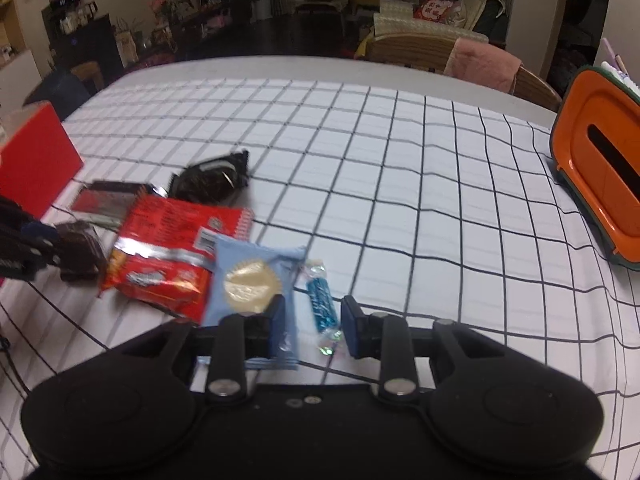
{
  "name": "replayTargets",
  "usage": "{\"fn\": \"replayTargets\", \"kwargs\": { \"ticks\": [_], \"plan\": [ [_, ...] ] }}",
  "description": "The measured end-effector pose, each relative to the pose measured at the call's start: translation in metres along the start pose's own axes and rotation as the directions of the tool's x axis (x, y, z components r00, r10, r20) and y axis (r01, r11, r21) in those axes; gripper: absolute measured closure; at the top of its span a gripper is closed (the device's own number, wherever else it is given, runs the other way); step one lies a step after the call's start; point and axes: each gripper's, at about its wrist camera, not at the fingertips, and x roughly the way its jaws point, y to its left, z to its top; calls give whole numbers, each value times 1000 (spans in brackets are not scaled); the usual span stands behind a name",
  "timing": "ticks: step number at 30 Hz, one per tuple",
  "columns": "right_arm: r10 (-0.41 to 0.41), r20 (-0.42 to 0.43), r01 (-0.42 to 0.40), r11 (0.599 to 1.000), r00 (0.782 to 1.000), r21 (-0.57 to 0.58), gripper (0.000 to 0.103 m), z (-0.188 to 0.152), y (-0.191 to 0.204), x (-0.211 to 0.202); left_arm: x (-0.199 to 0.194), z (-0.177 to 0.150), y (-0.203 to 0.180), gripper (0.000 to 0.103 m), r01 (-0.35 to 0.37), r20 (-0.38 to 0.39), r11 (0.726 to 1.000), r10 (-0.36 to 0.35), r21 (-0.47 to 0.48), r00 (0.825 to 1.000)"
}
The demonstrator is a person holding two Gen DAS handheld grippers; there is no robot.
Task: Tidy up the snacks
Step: 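Grasp the brown M&M packet with left tool while right tool grasps blue cookie packet, then carry the M&M packet and blue cookie packet over the red box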
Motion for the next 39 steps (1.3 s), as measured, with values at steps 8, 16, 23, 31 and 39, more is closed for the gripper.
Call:
{"fn": "replayTargets", "kwargs": {
  "ticks": [8, 16, 23, 31, 39],
  "plan": [
    [77, -27, -76, 997, 997, 30, 70, 6, 19, 12, -12, -8, 5, 77, -9, 7, 1000, 10, -21, 1000],
    [65, -26, -60, 987, 998, 149, 30, 10, 11, 28, -21, -16, 8, 77, -23, 16, 999, 24, -32, 1000],
    [55, -21, -51, 986, 998, 161, 37, 8, 14, 33, -26, -21, 7, 77, -29, 21, 999, 30, -29, 999],
    [21, -7, -20, 990, 1000, 141, 58, 2, 17, 26, -35, -30, 10, 77, -23, 32, 999, 24, -27, 999],
    [17, 36, -23, 986, 999, 166, 59, -6, 26, -8, -55, -34, 12, 77, -6, 56, 1000, 7, -15, 998]
  ]
}}
